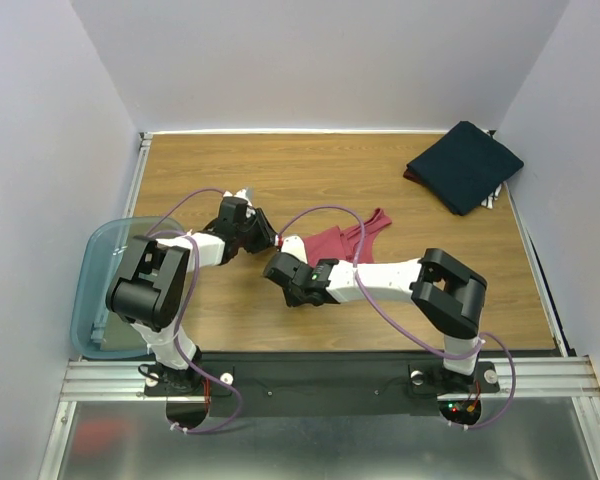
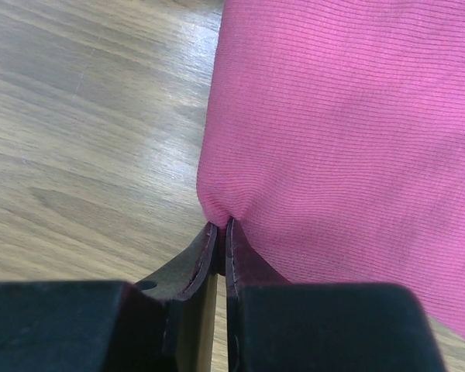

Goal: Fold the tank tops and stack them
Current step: Fold the tank top

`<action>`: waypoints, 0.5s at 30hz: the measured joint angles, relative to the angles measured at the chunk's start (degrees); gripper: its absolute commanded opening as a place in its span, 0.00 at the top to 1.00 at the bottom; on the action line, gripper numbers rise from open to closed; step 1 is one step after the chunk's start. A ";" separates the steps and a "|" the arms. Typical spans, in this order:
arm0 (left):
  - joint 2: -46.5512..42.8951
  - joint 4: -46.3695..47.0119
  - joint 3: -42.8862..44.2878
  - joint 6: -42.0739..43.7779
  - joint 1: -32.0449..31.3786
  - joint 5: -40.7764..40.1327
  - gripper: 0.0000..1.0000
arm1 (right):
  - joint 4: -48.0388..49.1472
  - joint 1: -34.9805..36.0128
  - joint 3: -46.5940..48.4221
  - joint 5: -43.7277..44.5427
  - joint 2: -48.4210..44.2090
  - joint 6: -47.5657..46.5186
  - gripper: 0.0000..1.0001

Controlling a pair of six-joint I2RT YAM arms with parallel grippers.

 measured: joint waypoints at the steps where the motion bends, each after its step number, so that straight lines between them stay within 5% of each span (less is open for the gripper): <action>1: 0.00 0.13 -0.17 -0.07 -0.02 0.17 0.56 | 0.04 -0.13 0.00 -0.17 0.00 0.00 0.97; 15: 0.00 2.95 -2.32 -1.57 -2.29 0.42 0.56 | 0.31 -1.11 0.00 -1.55 -0.04 0.02 0.98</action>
